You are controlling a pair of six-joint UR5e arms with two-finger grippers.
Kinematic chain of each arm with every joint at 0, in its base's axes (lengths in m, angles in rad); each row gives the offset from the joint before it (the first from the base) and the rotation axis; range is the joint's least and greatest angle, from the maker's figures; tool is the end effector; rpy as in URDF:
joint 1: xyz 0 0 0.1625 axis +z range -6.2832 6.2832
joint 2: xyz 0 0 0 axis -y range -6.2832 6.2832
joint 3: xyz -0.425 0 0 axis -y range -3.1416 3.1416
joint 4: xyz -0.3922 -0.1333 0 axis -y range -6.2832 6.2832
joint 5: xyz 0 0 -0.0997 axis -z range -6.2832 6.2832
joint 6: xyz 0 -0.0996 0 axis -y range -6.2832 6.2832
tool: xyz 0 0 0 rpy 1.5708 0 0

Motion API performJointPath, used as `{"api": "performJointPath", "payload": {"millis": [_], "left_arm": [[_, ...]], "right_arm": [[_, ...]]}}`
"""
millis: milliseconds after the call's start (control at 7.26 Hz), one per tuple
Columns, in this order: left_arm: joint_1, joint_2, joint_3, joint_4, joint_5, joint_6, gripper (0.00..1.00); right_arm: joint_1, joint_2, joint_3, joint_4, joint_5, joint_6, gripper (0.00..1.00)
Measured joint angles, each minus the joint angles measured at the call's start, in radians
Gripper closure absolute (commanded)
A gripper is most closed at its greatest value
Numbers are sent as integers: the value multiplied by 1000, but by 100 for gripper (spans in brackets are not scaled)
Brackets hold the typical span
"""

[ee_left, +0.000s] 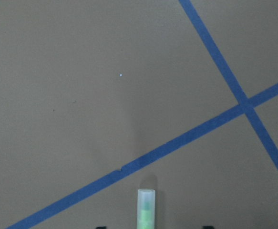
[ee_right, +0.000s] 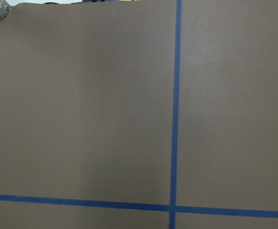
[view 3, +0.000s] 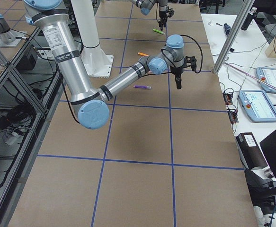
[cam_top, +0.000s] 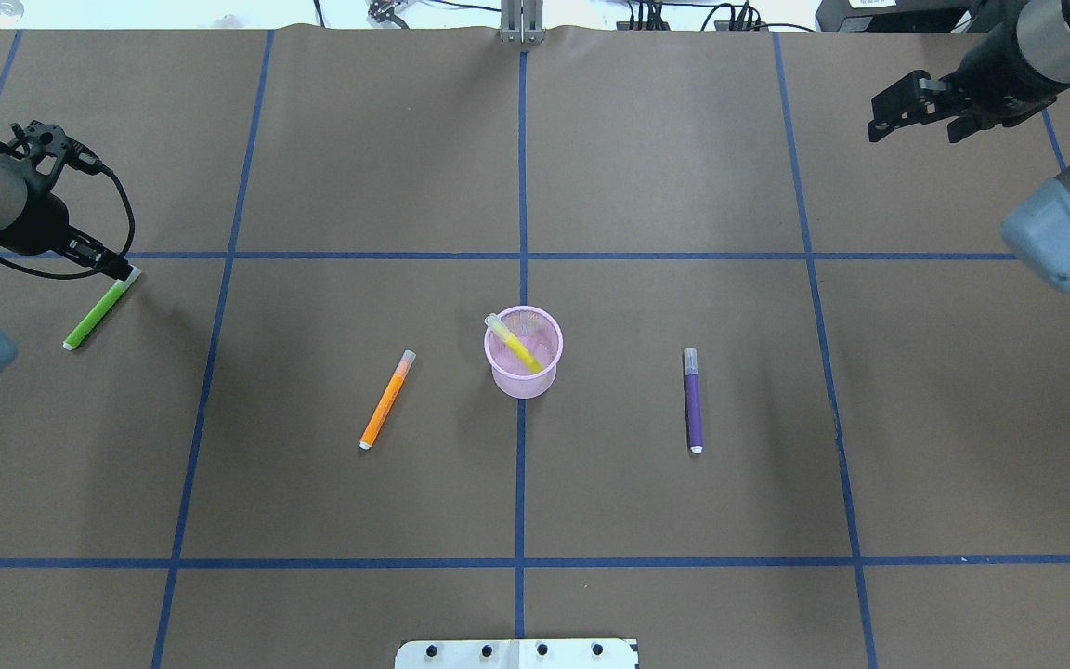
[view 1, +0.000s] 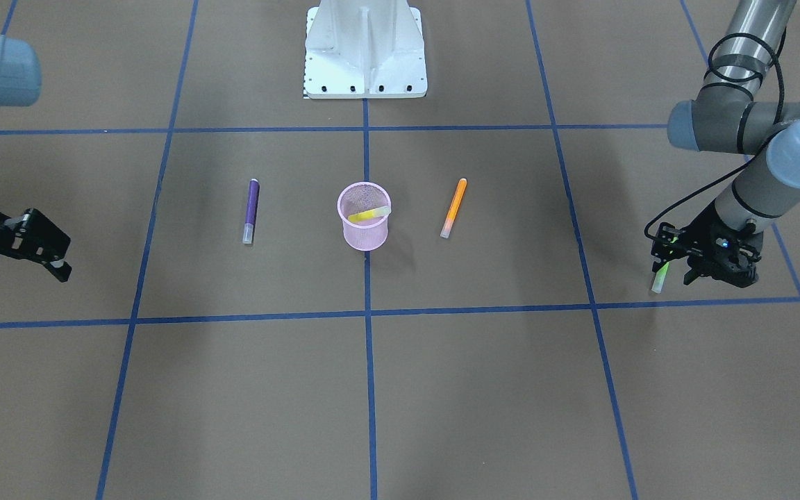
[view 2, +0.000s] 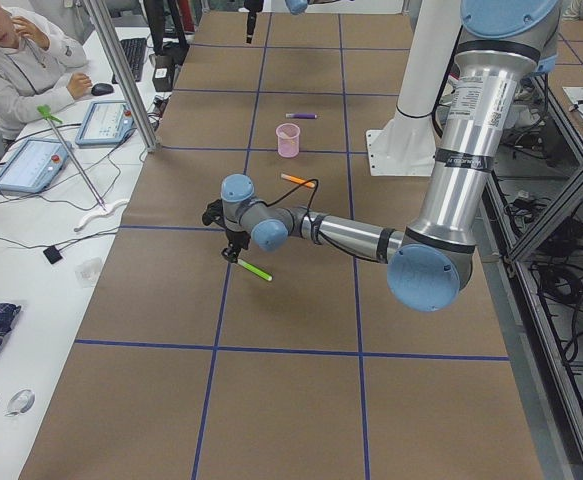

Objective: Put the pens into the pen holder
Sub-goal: 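Grasp the green marker with the left gripper and lift it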

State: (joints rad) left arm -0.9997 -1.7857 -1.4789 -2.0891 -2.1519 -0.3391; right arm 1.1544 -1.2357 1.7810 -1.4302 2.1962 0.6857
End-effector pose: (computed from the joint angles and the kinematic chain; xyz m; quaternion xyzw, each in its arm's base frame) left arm 0.2634 -0.5553 0.5367 0.1517 0.3769 0.1949 0.8927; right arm -0.1755 -0.5822 0.3598 0.1209 -0.4144 0.0178 0.9019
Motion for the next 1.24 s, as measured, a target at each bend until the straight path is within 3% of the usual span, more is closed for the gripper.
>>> {"api": "performJointPath", "payload": {"millis": [138, 551, 688, 826, 1239], "left_arm": [[3, -1, 11, -3, 1, 1, 43], [35, 7, 58, -63, 1, 0, 56], [40, 7, 84, -94, 1, 0, 73], [42, 6, 99, -118, -1, 0, 100], [43, 0, 95, -133, -10, -1, 100]], "right_arm": [[29, -20, -10, -1, 22, -50, 0], [78, -85, -20, 0, 35, -173, 0], [84, -94, -20, 0, 36, -184, 0], [87, -97, -20, 0, 36, -188, 0], [88, -101, -17, 2, 36, -190, 0]]}}
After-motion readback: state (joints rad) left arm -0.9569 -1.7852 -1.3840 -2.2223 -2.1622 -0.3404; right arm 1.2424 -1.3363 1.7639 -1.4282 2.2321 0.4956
